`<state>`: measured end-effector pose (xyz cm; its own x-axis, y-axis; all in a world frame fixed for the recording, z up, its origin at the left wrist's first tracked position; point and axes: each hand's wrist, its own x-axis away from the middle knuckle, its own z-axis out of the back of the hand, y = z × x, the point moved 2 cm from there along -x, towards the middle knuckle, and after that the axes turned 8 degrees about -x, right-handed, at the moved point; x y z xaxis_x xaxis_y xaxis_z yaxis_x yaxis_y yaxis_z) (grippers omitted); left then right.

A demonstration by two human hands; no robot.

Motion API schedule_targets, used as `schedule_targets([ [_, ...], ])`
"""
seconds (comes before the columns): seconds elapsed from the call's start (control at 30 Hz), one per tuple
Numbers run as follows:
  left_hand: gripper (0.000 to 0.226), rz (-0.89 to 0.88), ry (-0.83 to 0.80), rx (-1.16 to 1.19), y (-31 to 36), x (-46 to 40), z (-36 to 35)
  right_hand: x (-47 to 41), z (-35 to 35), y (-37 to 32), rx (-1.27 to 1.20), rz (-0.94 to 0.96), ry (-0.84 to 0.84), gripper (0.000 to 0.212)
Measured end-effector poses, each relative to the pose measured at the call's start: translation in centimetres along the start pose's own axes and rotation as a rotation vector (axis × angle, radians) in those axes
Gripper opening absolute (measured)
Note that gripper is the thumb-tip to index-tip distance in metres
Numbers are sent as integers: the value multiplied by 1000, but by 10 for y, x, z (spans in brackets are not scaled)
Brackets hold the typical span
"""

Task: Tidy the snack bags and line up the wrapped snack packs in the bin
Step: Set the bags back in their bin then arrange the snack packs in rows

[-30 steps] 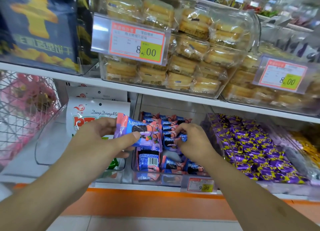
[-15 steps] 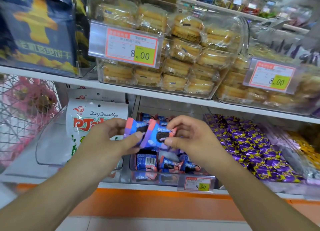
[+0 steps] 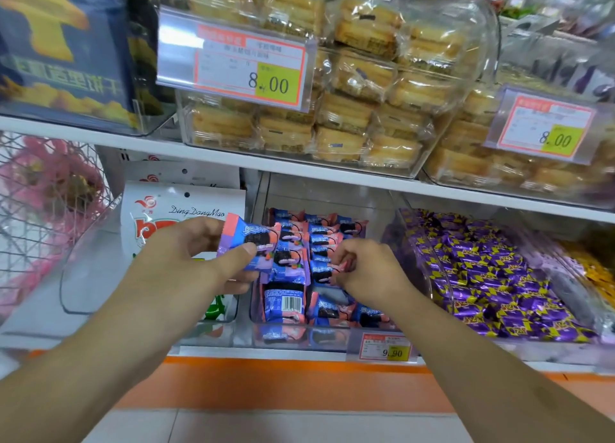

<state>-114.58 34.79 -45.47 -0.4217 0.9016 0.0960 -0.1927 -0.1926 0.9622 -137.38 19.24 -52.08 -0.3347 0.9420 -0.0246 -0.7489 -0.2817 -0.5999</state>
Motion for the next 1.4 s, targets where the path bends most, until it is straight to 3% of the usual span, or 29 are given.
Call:
schedule_targets([
  [0.4,9,-17,-50,-13,-2,0,-3,4,3,3,152,40,-56,34],
  [0.53,6,-19,-69,-23,1,2,-3,13,19,0,80,93,-31,23],
  [0.67,8,7,-93,-47,3,6,-5,25,19,-12,37,117,-197,14],
  [0.77,8,-4,-94,-52,4,8,-7,27,7,-12,164,127,-278,24],
  [1.07,9,-27,-103,-65,-2,5,-8,26,4,-15,158,94,-231,14],
  [1.3,12,-29,-131,-73,-1,6,-10,29,9,-15,98,102,-304,18],
  [1.4,10,-30,-145,-92,-3,5,-11,29,23,-19,-15,80,-250,30],
])
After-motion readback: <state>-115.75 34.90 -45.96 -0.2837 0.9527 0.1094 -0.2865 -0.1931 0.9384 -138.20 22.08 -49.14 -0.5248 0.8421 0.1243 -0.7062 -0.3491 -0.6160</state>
